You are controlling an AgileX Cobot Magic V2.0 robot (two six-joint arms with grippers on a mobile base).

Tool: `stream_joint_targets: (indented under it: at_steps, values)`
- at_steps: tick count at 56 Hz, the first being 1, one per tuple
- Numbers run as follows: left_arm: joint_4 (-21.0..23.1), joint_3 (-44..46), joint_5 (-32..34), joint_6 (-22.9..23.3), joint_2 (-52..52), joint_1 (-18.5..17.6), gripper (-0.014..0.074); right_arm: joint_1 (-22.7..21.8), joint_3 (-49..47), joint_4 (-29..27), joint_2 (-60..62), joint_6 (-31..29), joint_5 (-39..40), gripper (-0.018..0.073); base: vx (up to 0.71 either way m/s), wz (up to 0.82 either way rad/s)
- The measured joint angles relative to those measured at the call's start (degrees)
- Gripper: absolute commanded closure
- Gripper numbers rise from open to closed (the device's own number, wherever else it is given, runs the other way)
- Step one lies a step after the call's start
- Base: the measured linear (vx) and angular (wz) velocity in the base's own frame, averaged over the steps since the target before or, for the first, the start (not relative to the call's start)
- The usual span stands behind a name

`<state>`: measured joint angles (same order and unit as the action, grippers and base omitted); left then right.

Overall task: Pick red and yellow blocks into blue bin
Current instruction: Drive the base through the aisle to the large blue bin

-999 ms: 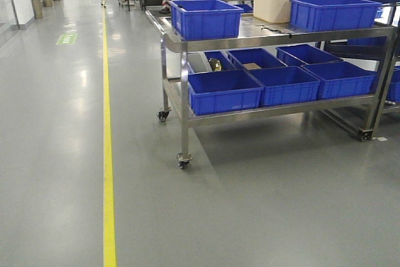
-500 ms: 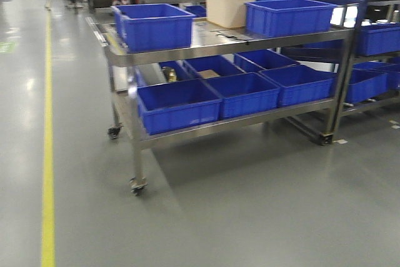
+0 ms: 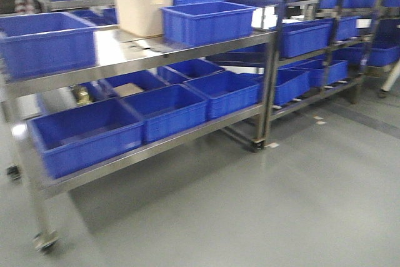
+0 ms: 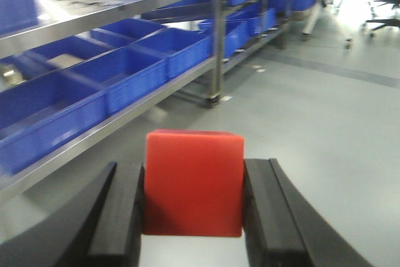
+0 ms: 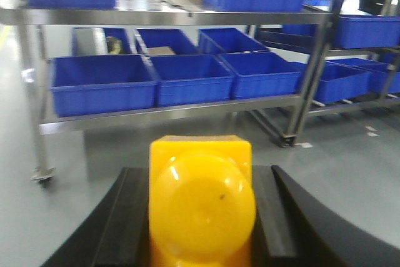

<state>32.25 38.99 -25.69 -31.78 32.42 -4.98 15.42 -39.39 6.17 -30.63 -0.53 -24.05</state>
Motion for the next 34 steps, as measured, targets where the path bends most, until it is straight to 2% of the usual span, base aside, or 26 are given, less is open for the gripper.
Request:
stream_joint_targets:
  at_steps: [34]
  values:
    - [0.0, 0.0, 0.0, 0.0, 0.0, 0.0, 0.0594, 0.0, 0.0, 0.0, 0.0, 0.0, 0.0, 0.057, 0.61, -0.58]
